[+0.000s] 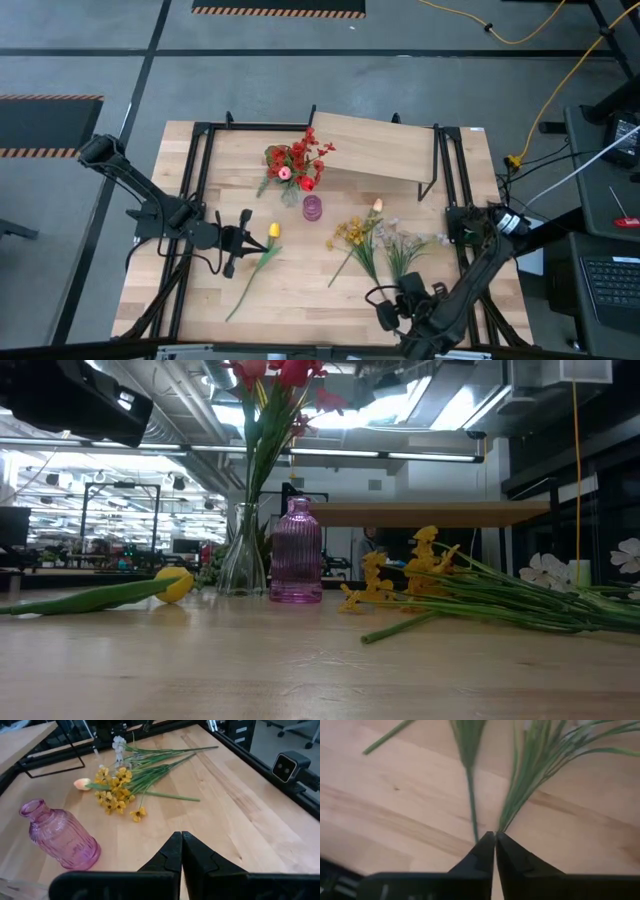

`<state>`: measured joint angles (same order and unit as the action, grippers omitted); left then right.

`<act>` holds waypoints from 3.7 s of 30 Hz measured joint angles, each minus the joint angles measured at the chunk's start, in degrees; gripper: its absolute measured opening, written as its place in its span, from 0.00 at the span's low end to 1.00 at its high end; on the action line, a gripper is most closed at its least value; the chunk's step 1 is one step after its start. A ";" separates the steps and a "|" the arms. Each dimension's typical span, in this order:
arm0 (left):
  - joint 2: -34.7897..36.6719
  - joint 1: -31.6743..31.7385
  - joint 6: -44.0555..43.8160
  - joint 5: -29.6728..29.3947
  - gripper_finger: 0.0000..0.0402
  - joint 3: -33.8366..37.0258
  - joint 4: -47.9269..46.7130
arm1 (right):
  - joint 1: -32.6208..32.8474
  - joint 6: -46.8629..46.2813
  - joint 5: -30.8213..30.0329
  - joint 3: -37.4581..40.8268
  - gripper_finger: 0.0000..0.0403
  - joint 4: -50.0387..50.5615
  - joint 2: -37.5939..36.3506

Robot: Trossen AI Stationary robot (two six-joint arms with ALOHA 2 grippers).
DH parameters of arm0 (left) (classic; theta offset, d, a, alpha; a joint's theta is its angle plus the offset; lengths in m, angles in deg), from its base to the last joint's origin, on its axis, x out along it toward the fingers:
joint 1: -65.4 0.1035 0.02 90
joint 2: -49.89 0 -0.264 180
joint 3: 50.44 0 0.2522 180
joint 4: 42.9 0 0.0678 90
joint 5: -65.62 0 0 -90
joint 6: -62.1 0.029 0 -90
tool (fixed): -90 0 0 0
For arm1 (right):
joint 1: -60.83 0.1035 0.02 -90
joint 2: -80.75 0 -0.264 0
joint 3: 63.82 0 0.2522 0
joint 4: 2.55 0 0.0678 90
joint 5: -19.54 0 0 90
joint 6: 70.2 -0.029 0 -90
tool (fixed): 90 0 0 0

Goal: Pick and place flowers into a vace then onto a shelf
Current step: Put the white flowers into the transparent vase

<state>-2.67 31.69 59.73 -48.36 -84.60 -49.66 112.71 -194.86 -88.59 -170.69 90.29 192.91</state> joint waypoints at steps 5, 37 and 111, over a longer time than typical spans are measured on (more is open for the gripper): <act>0.00 0.00 -0.51 0.14 0.00 0.00 0.01 | 0.52 -3.09 -0.11 3.49 0.22 -0.24 -0.02; 0.00 0.00 -2.89 0.06 0.01 0.02 -1.04 | -1.51 -4.48 4.40 25.03 0.26 -26.66 -0.40; 0.00 0.02 -5.44 4.78 0.01 0.04 2.70 | -1.42 51.64 -42.45 30.59 0.01 -76.87 -4.13</act>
<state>-2.67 31.71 54.29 -43.58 -84.56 -46.96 111.29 -143.23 -131.04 -140.10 13.42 188.77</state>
